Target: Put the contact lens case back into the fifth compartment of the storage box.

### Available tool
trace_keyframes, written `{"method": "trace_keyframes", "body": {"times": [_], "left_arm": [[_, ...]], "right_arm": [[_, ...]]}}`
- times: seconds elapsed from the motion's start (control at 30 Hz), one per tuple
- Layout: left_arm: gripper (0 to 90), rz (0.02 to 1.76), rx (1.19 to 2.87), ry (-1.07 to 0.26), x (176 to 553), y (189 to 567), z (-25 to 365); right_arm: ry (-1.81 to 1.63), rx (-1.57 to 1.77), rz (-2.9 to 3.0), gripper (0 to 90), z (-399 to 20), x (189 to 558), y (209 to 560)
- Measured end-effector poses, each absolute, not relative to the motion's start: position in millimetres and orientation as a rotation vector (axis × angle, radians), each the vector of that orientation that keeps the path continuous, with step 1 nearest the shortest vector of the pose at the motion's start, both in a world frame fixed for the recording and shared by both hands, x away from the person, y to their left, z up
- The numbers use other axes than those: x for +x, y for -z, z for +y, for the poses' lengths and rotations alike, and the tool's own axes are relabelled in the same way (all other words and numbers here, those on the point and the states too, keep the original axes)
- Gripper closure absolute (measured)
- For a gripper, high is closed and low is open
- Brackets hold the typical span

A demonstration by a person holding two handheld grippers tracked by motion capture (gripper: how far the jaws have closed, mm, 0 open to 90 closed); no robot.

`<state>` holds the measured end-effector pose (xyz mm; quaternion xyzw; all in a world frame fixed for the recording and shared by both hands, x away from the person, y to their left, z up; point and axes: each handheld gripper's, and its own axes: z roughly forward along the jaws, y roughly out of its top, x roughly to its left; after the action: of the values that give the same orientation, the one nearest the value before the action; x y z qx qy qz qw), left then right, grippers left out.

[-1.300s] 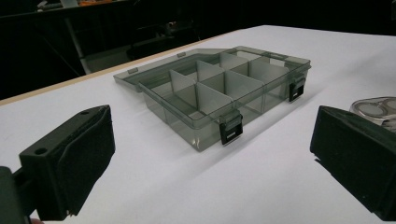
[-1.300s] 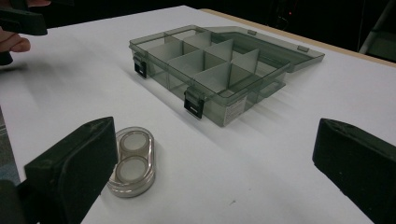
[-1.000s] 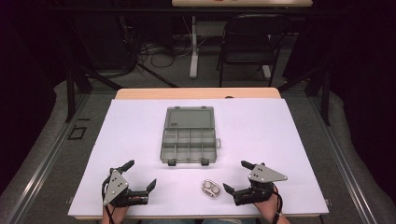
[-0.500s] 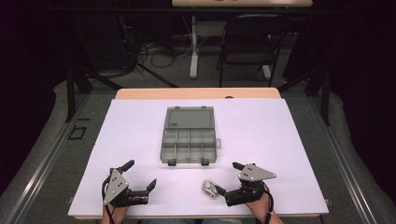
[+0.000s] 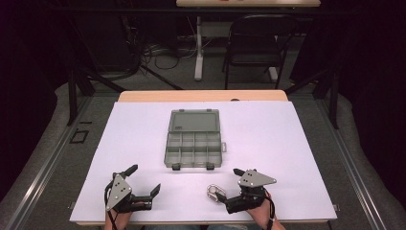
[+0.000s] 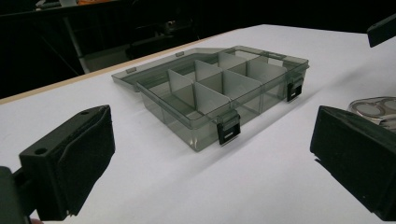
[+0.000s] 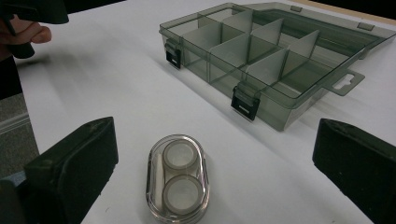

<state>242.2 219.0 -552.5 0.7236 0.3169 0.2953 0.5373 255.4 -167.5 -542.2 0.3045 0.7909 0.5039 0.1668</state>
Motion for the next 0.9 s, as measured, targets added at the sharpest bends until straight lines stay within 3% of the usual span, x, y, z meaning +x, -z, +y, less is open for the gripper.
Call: {"method": "trace_keyframes", "body": {"times": [0.9], "left_arm": [[0.1,0.756,1.727,-0.701,243.4,553.2,218.9]], "right_arm": [[-1.412,0.865,2.336,0.0,-139.3,256.5,552.2]]}}
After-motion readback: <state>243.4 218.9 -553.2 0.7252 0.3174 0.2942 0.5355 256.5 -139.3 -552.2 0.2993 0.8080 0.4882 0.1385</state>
